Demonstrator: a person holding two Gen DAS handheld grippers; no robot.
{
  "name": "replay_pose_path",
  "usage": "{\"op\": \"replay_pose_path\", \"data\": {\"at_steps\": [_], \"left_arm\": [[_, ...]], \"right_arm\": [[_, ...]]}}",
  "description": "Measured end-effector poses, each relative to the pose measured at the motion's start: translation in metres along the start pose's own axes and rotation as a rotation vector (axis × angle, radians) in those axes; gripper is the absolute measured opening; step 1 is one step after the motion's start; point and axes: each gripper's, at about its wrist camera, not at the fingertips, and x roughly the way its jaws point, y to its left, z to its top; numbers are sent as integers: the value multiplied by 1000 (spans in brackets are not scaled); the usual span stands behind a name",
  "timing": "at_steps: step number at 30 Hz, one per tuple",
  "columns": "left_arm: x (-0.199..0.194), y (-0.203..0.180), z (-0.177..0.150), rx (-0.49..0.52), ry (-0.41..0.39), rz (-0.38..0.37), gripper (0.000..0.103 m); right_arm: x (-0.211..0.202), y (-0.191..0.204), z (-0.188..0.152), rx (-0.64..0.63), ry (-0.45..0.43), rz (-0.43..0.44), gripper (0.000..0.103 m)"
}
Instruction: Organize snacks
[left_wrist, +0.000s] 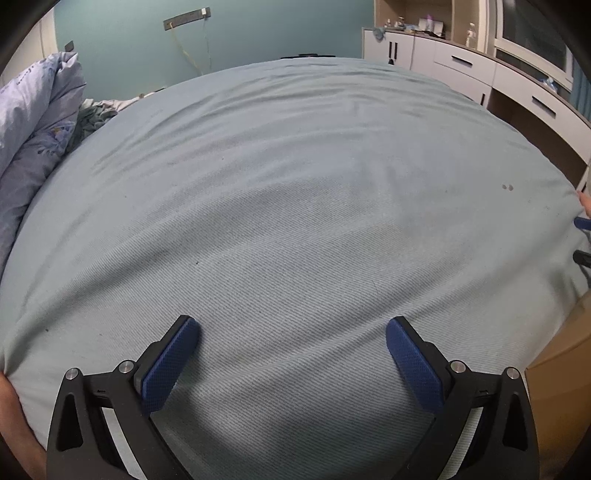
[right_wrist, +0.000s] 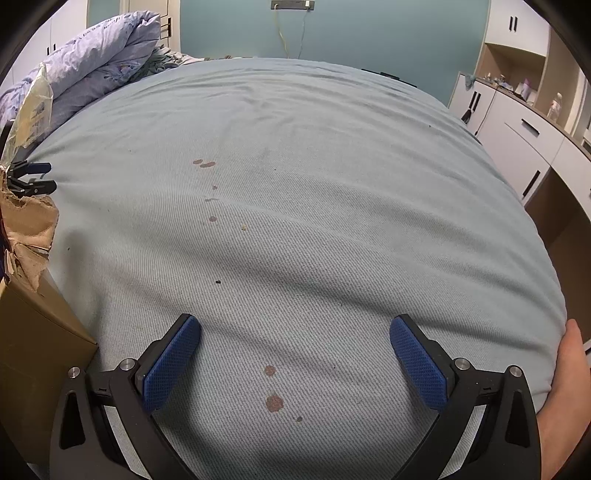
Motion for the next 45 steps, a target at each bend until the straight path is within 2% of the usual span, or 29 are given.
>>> {"op": "replay_pose_path", "data": {"at_steps": [45], "left_arm": [[1,-3,1,-4,0,0,103]], "right_arm": [[-9,-2,5,-1,5,0,103]]}}
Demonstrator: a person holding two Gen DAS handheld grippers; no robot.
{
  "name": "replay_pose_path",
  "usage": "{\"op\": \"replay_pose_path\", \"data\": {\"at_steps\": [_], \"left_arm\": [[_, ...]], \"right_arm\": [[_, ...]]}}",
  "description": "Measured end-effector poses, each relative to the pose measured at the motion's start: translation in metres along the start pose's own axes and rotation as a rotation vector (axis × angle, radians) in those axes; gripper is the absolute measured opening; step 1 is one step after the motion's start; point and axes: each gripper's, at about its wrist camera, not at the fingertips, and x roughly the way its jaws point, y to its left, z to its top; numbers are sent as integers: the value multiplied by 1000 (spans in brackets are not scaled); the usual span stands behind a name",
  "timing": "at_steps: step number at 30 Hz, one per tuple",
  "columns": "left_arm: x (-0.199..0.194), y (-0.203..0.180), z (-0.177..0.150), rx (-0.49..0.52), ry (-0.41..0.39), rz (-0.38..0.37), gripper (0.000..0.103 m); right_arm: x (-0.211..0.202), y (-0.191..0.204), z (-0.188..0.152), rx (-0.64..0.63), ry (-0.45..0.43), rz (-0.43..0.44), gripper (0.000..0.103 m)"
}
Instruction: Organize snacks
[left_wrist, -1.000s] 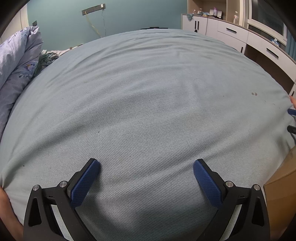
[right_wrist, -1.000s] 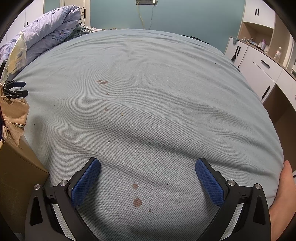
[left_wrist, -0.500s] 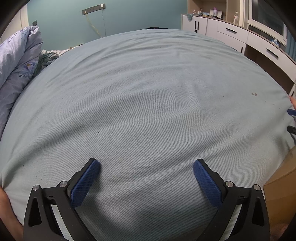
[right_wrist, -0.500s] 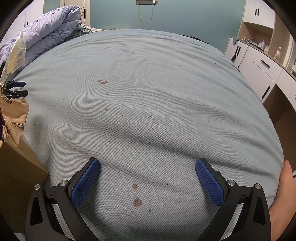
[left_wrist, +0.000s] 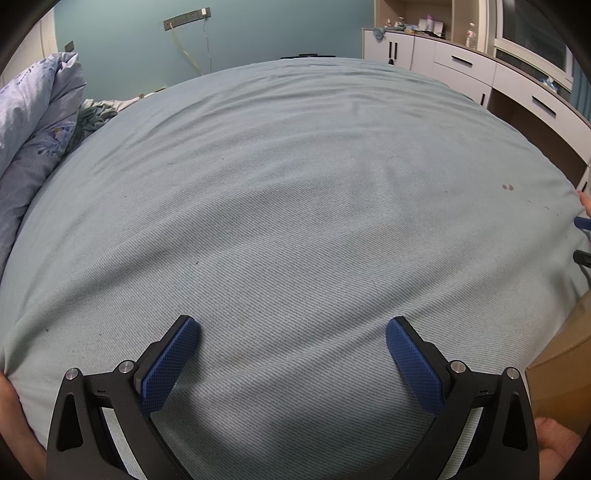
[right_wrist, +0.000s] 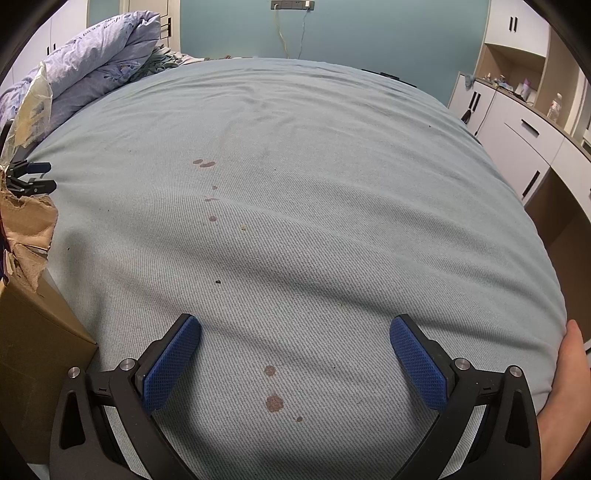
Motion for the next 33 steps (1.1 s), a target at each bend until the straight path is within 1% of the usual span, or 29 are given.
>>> {"op": "replay_pose_path", "data": {"at_steps": [33], "left_arm": [[1,-1,0,1,1,2,103]], "right_arm": [[-12,-3,4,-1,7,3,103]]}}
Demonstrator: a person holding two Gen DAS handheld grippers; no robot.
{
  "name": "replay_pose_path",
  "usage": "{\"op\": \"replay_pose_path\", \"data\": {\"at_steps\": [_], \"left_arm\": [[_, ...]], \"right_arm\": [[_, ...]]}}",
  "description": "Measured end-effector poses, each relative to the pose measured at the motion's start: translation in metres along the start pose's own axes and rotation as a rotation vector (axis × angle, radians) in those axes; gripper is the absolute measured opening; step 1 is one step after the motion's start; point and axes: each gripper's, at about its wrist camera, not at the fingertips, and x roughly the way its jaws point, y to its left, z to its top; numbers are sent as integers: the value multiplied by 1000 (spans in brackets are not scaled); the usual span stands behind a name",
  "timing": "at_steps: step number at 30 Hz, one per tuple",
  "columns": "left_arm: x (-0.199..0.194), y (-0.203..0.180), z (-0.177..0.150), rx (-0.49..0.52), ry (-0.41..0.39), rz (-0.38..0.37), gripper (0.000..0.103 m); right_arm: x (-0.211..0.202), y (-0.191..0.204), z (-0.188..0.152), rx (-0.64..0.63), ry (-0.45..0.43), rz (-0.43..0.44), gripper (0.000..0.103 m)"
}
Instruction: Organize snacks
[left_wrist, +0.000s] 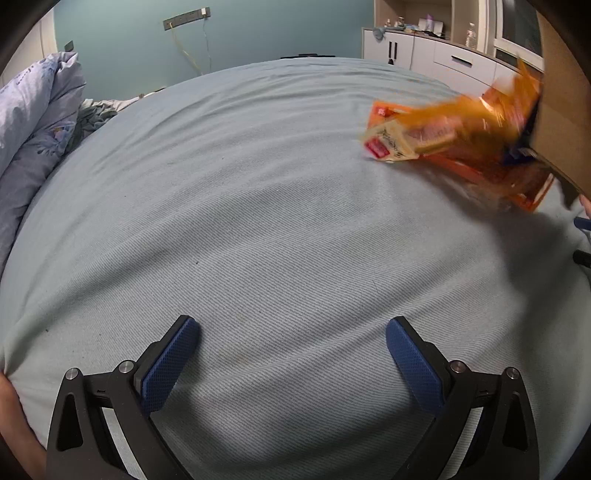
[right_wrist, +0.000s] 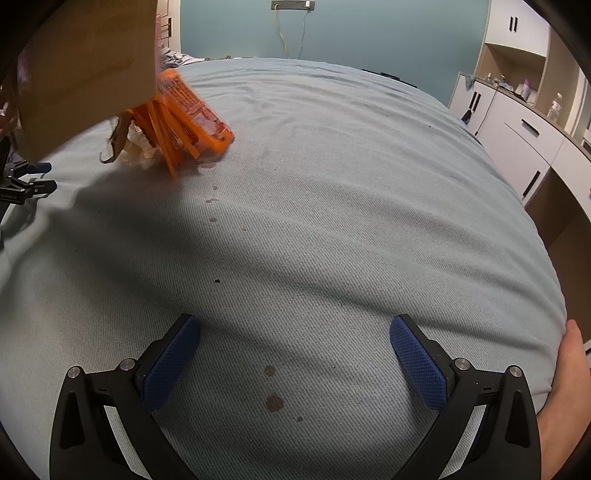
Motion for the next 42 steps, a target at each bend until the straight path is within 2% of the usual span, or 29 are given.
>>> {"op": "replay_pose_path", "data": {"at_steps": [42], "left_arm": [[-2,0,2,-5,0,-5,103]], "right_arm": [[0,0,1,0,1,0,103]]}}
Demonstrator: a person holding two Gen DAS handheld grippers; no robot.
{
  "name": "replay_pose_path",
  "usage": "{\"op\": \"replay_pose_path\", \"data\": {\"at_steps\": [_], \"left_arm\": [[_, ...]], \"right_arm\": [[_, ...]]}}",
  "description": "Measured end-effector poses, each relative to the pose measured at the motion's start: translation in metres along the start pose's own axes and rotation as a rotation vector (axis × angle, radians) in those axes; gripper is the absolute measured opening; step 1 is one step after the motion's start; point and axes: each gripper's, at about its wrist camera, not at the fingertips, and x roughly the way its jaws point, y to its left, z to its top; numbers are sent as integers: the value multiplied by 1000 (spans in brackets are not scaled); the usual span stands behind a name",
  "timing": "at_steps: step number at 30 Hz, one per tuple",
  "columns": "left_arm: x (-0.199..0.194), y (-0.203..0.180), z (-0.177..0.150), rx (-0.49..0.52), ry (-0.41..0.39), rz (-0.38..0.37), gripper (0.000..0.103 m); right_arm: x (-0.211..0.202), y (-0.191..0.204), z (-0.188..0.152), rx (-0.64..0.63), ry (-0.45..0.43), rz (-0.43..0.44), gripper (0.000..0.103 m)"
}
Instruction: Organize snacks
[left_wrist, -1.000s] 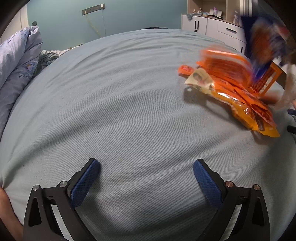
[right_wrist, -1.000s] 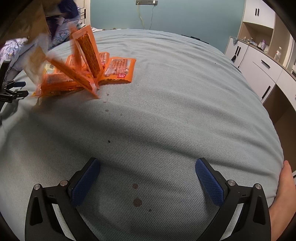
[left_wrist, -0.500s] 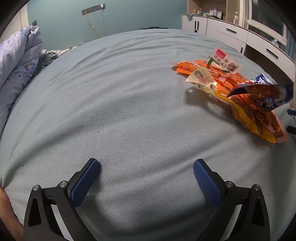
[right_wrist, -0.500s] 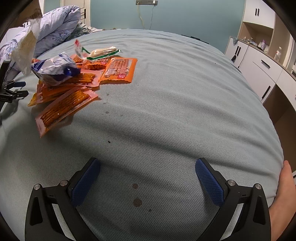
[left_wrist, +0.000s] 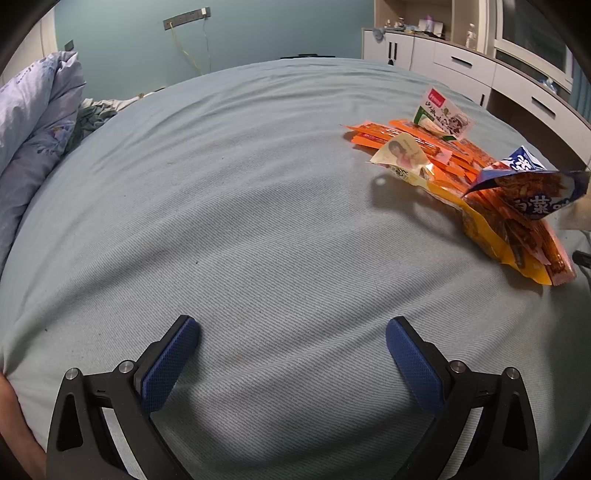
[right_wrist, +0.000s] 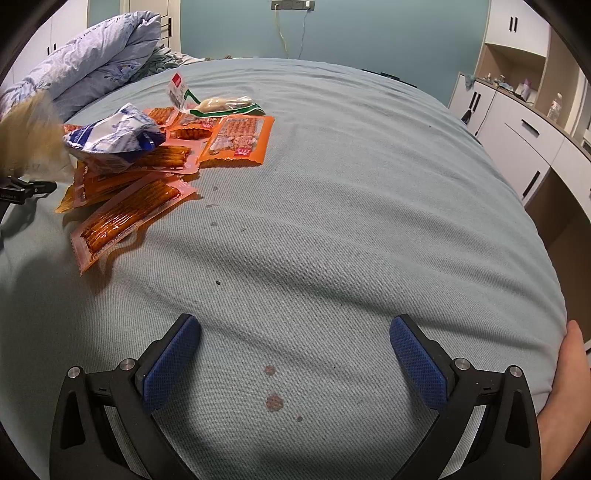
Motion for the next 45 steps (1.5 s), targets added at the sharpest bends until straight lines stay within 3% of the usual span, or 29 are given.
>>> {"op": "replay_pose_path", "data": {"at_steps": [39,45], "left_arm": [[0,1,-1,2,0,3,103],[1,-6,0,22,0,44,103]], "right_arm": [[-1,1,-1,-3,-3,-9,103],[-1,9,1,-18,10,-30,103]]}}
